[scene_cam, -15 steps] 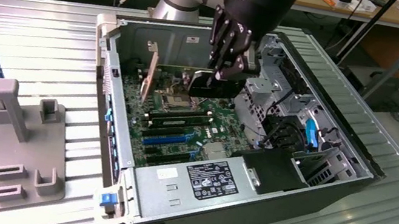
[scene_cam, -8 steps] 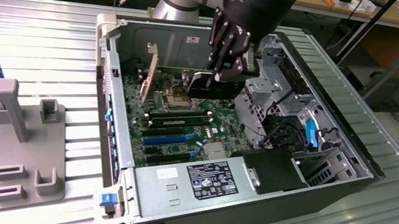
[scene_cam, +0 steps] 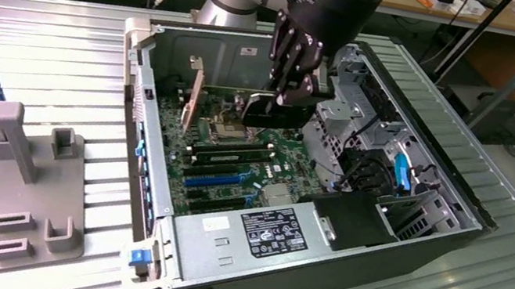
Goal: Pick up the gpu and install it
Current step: 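Insert the gpu into the slot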
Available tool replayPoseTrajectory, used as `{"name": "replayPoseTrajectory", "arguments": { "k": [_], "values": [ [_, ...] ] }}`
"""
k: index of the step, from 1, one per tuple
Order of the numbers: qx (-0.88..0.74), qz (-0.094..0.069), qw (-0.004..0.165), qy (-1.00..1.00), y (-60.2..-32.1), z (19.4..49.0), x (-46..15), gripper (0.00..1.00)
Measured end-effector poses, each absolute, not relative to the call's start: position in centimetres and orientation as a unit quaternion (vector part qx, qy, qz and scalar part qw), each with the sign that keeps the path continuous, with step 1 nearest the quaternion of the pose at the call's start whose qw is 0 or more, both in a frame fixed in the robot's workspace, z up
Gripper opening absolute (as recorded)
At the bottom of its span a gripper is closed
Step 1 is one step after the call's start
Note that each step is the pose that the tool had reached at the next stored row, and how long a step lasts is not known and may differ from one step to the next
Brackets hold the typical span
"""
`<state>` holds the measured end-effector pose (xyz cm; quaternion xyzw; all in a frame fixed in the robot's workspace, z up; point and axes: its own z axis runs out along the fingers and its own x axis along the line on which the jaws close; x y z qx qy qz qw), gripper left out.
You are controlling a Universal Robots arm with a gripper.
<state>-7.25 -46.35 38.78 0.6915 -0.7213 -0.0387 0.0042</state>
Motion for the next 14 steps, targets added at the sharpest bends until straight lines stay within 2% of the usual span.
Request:
{"name": "replayPoseTrajectory", "arguments": {
  "k": [14],
  "values": [
    [0.691,-0.039,0.004,-0.721,-46.33,37.74,-7.26,0.27]
  ]
}}
